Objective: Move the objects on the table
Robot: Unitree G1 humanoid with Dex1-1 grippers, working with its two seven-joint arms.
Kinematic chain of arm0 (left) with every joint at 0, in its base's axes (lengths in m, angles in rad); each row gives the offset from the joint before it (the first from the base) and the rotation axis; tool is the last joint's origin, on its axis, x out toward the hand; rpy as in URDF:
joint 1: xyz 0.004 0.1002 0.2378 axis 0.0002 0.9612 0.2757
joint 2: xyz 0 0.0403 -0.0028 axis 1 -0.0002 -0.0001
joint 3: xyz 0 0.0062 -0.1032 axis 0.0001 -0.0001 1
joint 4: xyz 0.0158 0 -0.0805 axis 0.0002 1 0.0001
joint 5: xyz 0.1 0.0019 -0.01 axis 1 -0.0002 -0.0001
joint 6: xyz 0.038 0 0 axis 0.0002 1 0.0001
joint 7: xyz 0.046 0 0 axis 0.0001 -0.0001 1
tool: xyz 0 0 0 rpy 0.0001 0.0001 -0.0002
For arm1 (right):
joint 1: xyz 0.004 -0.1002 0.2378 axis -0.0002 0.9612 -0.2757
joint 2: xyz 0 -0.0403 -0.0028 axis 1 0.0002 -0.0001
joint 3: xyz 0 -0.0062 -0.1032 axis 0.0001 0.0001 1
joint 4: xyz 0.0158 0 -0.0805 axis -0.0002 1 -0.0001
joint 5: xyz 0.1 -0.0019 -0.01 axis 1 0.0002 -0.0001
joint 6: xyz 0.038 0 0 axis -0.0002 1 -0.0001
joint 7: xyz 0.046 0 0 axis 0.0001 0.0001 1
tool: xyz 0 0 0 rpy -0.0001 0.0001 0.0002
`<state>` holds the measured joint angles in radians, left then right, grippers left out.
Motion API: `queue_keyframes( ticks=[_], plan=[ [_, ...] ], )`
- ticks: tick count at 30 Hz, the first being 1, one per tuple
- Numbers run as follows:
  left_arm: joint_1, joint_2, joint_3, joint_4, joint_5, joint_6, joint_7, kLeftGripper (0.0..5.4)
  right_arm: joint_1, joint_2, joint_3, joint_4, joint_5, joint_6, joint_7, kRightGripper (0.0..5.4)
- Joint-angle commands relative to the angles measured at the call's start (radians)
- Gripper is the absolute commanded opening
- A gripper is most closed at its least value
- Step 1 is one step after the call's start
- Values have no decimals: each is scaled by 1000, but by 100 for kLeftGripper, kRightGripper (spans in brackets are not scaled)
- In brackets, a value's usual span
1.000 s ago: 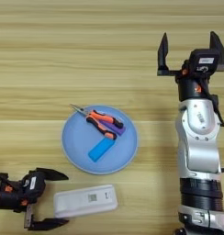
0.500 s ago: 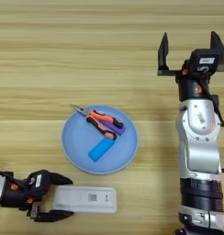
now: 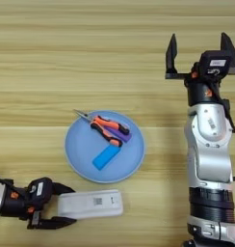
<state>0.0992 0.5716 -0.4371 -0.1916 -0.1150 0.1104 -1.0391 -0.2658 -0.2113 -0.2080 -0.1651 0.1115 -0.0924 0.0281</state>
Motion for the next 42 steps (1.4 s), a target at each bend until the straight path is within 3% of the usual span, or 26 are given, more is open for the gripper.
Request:
queue_keyframes(
  ticks=[1, 5, 8, 14, 20, 22, 28, 32, 42],
  plan=[
    [-11, 15, 17, 22, 5, -10, 5, 286, -8, 6, -8, -17, 12, 18, -5, 540],
    [-14, 36, 57, -11, -58, -37, -42, 286, -12, 5, -9, -9, 12, 15, -3, 540],
    [-26, 40, 98, -57, -125, -20, -72, 286, -16, 4, -8, 0, 11, 12, -2, 540],
    [-58, 43, 131, -113, -198, 13, -83, 286, -22, 3, -8, 11, 10, 7, -1, 540],
    [-78, 42, 145, -133, -232, 22, -88, 286, -20, 2, -9, 11, 9, 6, -2, 540],
    [-99, 21, 152, -126, -235, 26, -67, 286, -20, 3, -9, 11, 10, 6, -1, 540],
    [-151, -13, 134, -49, -168, 10, -19, 286, -16, 8, -4, 12, 8, 4, -2, 540],
    [-215, -84, 138, 34, -121, 22, 76, 286, -15, 11, 0, 16, 6, 1, -1, 540],
    [-327, -213, 100, 258, 6, -23, 212, 286, -15, 21, 5, 24, -2, -10, 0, 540]
  ],
)
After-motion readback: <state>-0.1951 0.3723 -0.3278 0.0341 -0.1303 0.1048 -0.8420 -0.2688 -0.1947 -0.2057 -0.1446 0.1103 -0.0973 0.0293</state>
